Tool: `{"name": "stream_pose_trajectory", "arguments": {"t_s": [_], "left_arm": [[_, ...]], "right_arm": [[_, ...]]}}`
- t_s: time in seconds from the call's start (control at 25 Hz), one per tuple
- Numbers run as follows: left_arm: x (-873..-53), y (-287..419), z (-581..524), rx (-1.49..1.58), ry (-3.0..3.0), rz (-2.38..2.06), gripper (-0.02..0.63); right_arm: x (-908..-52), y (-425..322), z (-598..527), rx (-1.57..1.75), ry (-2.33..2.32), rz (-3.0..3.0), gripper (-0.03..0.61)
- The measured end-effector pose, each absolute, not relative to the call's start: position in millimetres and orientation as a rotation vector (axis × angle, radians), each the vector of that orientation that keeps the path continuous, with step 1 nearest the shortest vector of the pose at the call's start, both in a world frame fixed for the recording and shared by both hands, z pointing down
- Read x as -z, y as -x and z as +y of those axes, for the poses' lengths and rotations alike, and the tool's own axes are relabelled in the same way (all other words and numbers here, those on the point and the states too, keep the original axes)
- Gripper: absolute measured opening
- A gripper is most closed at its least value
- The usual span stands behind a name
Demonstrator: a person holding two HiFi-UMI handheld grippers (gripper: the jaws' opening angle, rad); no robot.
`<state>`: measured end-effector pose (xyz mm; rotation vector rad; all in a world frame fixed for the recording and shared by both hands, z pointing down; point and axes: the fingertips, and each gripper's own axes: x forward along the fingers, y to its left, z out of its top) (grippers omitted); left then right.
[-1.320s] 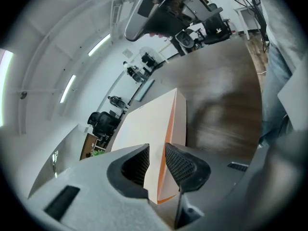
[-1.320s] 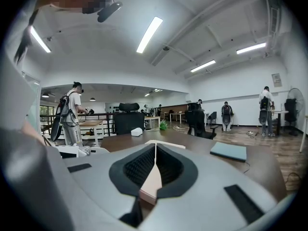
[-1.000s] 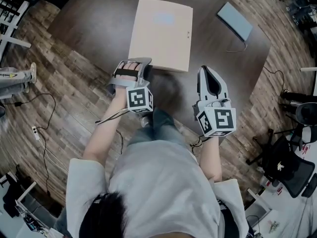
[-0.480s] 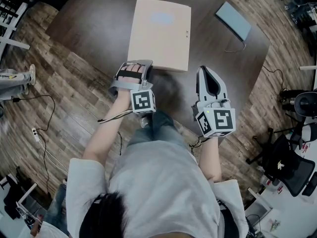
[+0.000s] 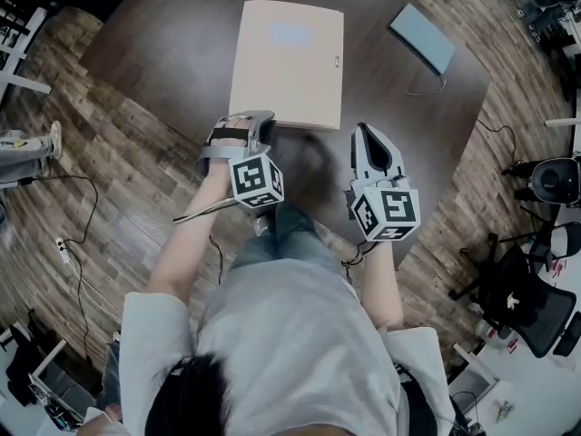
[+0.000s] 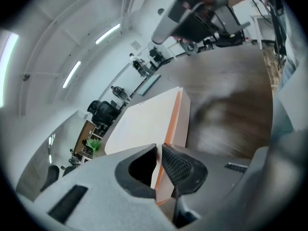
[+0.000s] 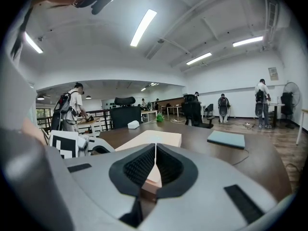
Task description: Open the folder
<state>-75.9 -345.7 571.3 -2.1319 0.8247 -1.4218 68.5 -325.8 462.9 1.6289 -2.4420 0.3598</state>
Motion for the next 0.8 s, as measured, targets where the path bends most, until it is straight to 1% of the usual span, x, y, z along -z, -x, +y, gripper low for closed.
{"name": "stream_pose_trajectory", "arguments": {"t_s": [0.48, 0.8], "left_arm": [[-571.0, 74.9, -347.5, 1.398, 2.237, 0.844, 0.037], [-571.2, 75.0, -348.5, 1.372, 2.286, 0.861, 0.037]], "right_arm": [[-555.2, -66.1, -353.4, -0.538, -1.514, -2.359, 0.012], [-574.7, -60.1, -358.4, -0.554, -1.455, -2.334, 0.012]]}}
